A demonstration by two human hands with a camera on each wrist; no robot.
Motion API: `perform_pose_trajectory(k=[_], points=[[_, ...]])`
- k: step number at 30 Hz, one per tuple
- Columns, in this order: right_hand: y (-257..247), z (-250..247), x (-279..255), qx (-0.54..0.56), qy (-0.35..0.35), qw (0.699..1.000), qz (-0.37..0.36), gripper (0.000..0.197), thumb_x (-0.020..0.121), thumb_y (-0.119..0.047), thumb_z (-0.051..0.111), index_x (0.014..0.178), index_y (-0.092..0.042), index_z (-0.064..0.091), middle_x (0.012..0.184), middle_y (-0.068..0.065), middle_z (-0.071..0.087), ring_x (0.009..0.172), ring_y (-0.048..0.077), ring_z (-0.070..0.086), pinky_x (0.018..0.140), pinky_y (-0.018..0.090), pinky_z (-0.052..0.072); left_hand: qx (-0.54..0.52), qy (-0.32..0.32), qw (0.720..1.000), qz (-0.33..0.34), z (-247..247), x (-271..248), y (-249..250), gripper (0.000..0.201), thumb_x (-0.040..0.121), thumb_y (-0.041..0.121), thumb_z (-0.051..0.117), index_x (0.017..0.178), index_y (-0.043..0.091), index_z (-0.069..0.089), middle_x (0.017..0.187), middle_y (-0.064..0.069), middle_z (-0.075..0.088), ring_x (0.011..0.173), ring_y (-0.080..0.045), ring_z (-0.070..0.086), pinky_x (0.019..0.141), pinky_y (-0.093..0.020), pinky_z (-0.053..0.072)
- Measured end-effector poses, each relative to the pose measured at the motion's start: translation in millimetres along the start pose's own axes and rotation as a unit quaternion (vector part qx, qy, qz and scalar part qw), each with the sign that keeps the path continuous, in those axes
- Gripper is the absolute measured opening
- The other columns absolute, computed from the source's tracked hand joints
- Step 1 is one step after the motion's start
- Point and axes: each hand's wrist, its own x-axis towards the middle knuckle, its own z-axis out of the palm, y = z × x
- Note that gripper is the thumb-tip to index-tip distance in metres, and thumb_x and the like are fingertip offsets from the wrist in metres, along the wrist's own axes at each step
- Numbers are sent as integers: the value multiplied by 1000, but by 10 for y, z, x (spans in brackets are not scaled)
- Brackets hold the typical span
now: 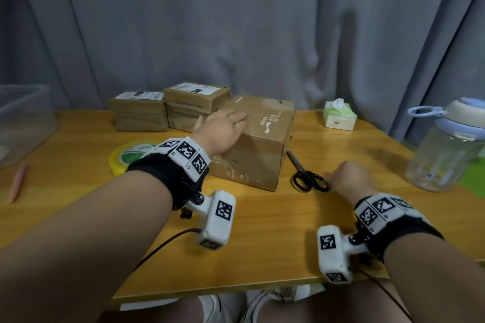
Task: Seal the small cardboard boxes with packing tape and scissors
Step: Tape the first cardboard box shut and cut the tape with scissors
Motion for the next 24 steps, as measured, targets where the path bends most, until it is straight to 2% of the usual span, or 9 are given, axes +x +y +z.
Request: perform_pose_trajectory(k=[2, 4, 5, 8, 11, 14, 17, 20, 24], points=[[-7, 19, 41, -35, 13, 999, -21, 20, 92, -20, 58, 77, -8, 51, 94, 11, 60, 70, 19, 49, 59, 27, 40, 13, -3, 999, -33, -102, -16, -29, 42, 100, 43, 24, 141, 47, 33, 155, 6, 24, 142, -24, 16, 114, -49, 10], [-38, -24, 62, -62, 9, 997, -47, 9, 91, -15, 58, 96, -11, 52, 114, 12, 53, 97, 25, 50, 76, 31, 41, 35, 18, 997, -59, -206, -34, -43, 39, 99, 44, 29, 136, 46, 41, 147, -2, 32, 134, -28, 24, 107, -45, 18], [-49, -46, 87, -77, 1, 995, -56, 14, 89, -13, 59, 102, -12, 52, 117, 13, 53, 104, 26, 49, 79, 32, 41, 47, 35, 997, -57, -248, -43, -26, 38, 99, 44, 31, 134, 42, 46, 142, -6, 36, 129, -30, 28, 104, -44, 22], [-158, -146, 147, -23, 14, 997, -68, 20, 88, -7, 59, 106, -11, 54, 112, 11, 59, 99, 27, 55, 76, 32, 45, 41, 28, 999, -21, -282, -58, 104, 53, 92, 63, 30, 130, 34, 54, 137, -12, 42, 128, -33, 33, 102, -46, 28], [-345, -222, 191, 144, 75, 979, -125, 24, 91, -12, 54, 116, -11, 55, 114, 12, 59, 98, 26, 56, 77, 31, 42, 85, -51, 995, 6, -266, -97, 266, 74, 75, 83, 32, 138, 44, 40, 148, -5, 32, 134, -35, 27, 104, -53, 24], [-570, -307, 173, 249, 80, 944, -200, 39, 95, -30, 54, 129, -10, 49, 126, 11, 54, 114, 23, 52, 96, 36, 44, 51, -81, 995, 39, -345, -84, 268, 68, 81, 70, 48, 141, 39, 39, 148, 1, 34, 134, -28, 30, 105, -40, 26], [-719, -398, 105, 307, 28, 924, -228, 51, 100, -35, 45, 144, -11, 35, 145, 8, 42, 135, 23, 38, 112, 39, 32, -4, -105, 993, 62, -433, -67, 194, 63, 83, 55, 59, 140, 32, 44, 144, 5, 42, 129, -16, 40, 97, -26, 30], [-766, -435, 74, 349, 1, 911, -220, 43, 103, -29, 36, 143, -12, 39, 142, 5, 44, 133, 19, 37, 105, 28, 31, -9, -96, 993, 62, -437, -78, 145, 57, 85, 52, 58, 137, 32, 47, 140, 7, 46, 127, -15, 43, 95, -25, 33], [-766, -429, 48, 369, 36, 902, -220, 33, 103, -22, 34, 125, -11, 55, 112, 0, 53, 111, 18, 49, 92, 29, 39, -29, -53, 997, 49, -401, -113, 130, 54, 84, 68, 45, 119, 29, 57, 122, 2, 56, 116, -21, 51, 95, -36, 44]])
